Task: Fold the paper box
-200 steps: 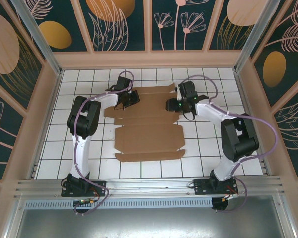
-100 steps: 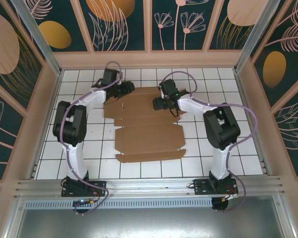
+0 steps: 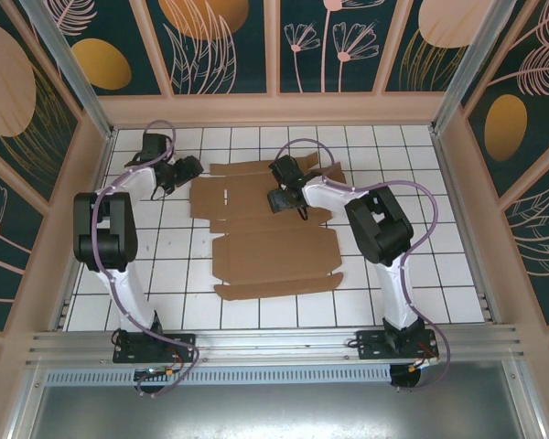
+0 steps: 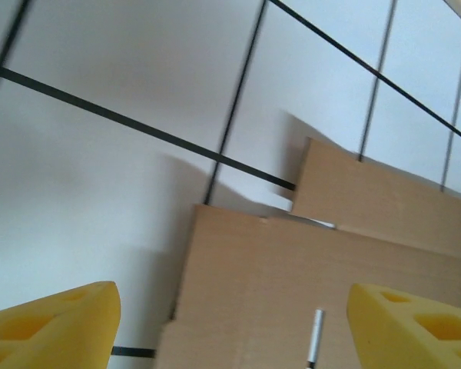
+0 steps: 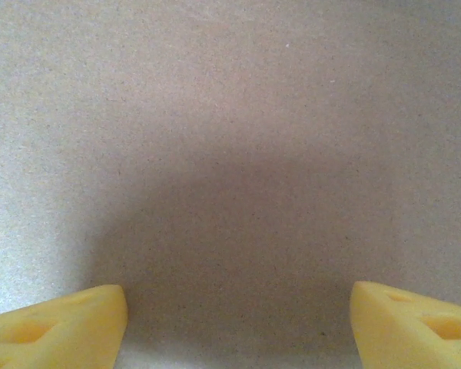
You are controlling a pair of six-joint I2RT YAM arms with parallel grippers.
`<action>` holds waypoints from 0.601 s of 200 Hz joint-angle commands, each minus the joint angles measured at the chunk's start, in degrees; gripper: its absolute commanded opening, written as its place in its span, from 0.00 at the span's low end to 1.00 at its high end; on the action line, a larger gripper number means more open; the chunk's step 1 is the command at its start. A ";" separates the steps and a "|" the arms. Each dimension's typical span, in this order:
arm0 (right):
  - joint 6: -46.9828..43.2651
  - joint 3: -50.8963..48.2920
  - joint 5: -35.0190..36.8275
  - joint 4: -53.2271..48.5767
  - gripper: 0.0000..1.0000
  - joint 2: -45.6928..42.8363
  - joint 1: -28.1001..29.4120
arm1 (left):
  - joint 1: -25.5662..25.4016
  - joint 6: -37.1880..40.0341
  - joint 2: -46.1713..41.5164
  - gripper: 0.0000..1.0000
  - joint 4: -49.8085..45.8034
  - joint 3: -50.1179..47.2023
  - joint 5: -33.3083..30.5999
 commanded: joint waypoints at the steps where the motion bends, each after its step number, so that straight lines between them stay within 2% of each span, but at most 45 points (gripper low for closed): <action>1: 0.42 -1.97 -0.86 -0.10 0.76 4.15 -0.26 | -0.51 6.27 4.66 0.76 -1.45 5.50 3.91; 24: 1.22 -1.80 -1.30 -0.54 0.72 5.13 -0.23 | -0.49 8.44 8.40 0.75 0.79 10.45 8.32; 55: 1.84 -1.33 -2.63 -0.89 0.71 5.41 -0.18 | -0.54 8.81 16.34 0.71 -3.93 21.09 11.65; 120: 2.23 -0.72 -3.45 -1.23 0.70 6.99 -0.16 | -0.71 4.23 22.65 0.69 -1.18 23.45 16.07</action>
